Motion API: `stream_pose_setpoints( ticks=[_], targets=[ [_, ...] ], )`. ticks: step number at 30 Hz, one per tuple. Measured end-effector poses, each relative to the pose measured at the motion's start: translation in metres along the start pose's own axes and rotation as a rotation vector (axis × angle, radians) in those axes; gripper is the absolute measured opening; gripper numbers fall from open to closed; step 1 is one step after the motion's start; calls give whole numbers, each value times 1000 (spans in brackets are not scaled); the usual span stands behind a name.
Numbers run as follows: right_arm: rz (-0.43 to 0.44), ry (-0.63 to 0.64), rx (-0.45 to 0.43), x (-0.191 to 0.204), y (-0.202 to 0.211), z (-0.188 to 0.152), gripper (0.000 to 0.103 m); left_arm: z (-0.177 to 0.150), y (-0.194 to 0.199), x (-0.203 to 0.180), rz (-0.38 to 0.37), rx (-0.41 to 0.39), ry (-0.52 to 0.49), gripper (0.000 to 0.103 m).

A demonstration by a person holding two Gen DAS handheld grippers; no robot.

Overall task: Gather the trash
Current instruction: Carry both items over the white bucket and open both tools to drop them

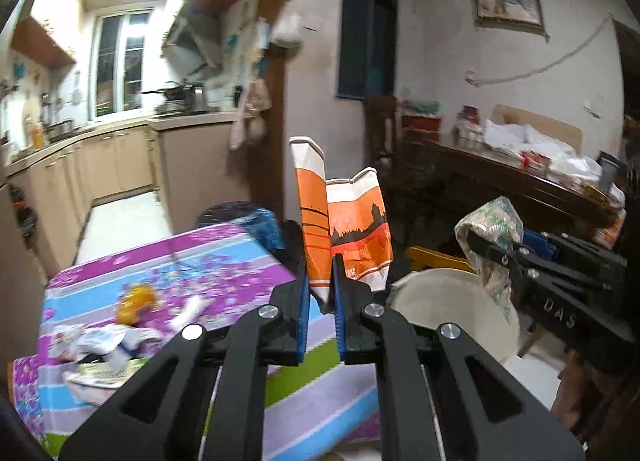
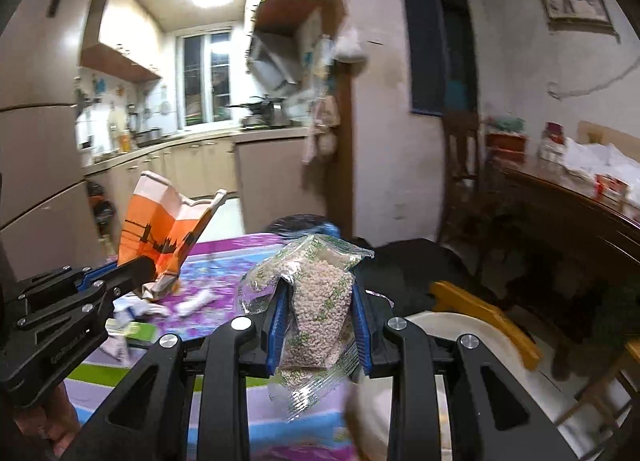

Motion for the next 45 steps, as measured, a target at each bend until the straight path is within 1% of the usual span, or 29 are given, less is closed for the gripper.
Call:
stream_pose_setpoints(
  ticks=[4, 8, 11, 14, 18, 19, 23, 28, 29, 34, 45],
  targets=[
    [-55, -37, 34, -49, 7, -1, 30, 3, -17, -47, -72, 31, -43, 9],
    [-98, -90, 111, -105, 2, -12, 30, -1, -35, -84, -134, 84, -71, 9],
    [-118, -128, 182, -141, -11, -24, 30, -8, -55, -109, -172, 146, -85, 9],
    [-126, -177, 254, -173, -26, -42, 30, -21, -80, -135, -209, 228, -110, 9],
    [-109, -250, 346, -207, -50, -65, 30, -36, -109, -164, -223, 321, -137, 9],
    [-109, -261, 360, -210, -57, -69, 30, -41, -117, -169, -225, 348, -141, 9],
    [-117, -289, 425, -231, -78, -87, 30, -59, -139, -184, -213, 413, -173, 9],
    [-133, -303, 466, -244, -95, -107, 30, -77, -153, -193, -208, 470, -201, 9],
    [-136, -304, 468, -241, -92, -114, 30, -81, -156, -194, -205, 483, -206, 9],
    [-136, -312, 475, -243, -96, -128, 30, -89, -164, -194, -188, 509, -214, 9],
    [-132, -312, 477, -241, -101, -132, 30, -93, -168, -201, -181, 534, -233, 10]
  ],
)
Point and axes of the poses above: each gripper's, at about its wrist camera, not at the fingertips, and y roughly against the way its jaws point, x to its left, z to its top, the point moved 6 cm from there along -y, roughly the way its jaws point, and after that the axes turned 13 degrees about z, right-handed, at the moved point
